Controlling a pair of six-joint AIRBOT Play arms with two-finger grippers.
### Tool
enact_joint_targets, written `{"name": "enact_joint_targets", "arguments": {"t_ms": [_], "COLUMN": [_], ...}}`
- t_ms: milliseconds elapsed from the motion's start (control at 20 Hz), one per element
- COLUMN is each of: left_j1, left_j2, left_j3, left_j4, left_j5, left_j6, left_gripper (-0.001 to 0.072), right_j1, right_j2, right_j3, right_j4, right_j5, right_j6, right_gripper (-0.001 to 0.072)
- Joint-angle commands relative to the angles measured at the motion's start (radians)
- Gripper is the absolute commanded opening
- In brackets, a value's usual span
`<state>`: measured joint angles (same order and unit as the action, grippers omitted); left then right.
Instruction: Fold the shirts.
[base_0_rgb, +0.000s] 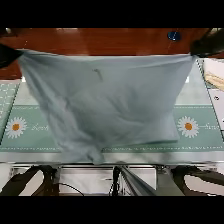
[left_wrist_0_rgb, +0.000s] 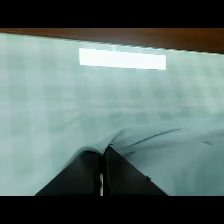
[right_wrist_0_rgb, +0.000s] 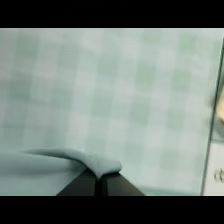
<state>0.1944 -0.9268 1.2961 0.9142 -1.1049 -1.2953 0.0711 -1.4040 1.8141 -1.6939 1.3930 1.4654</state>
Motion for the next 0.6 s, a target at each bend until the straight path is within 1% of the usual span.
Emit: {"name": "enact_joint_targets", "arguments": {"t_ms": [0,50,150,250,400,550], "left_j1": [-0.125,-0.15,-0.182,-0.194,-0.195,-0.195], "left_j2": [-0.217,-0.266,-0.349,-0.404,-0.46,-0.504], "left_j3": [-0.005,-0.004,-0.003,-0.003,-0.004,-0.004], "left_j4": [-0.032,-0.032,-0.024,0.008,0.072,0.158], "left_j5": [0.29,0.346,0.449,0.508,0.529,0.56], "left_j6": [0.12,0.133,0.136,0.136,0.136,0.135], "left_gripper": [0.0019,0.0019,0.002,0.002,0.002,0.002], "right_j1": [0.0,0.0,0.0,0.0,0.0,-0.018], "right_j2": [-0.111,-0.135,-0.182,-0.238,-0.315,-0.365], "right_j3": [-0.003,-0.003,-0.003,-0.003,-0.003,-0.003], "right_j4": [0.036,0.052,0.06,0.051,0.039,0.008], "right_j5": [-0.278,-0.336,-0.409,-0.462,-0.545,-0.634], "right_j6": [-0.004,-0.003,-0.003,-0.003,0.008,0.092], "right_gripper": [0.003,0.003,0.003,0.003,0.003,0.003]}}
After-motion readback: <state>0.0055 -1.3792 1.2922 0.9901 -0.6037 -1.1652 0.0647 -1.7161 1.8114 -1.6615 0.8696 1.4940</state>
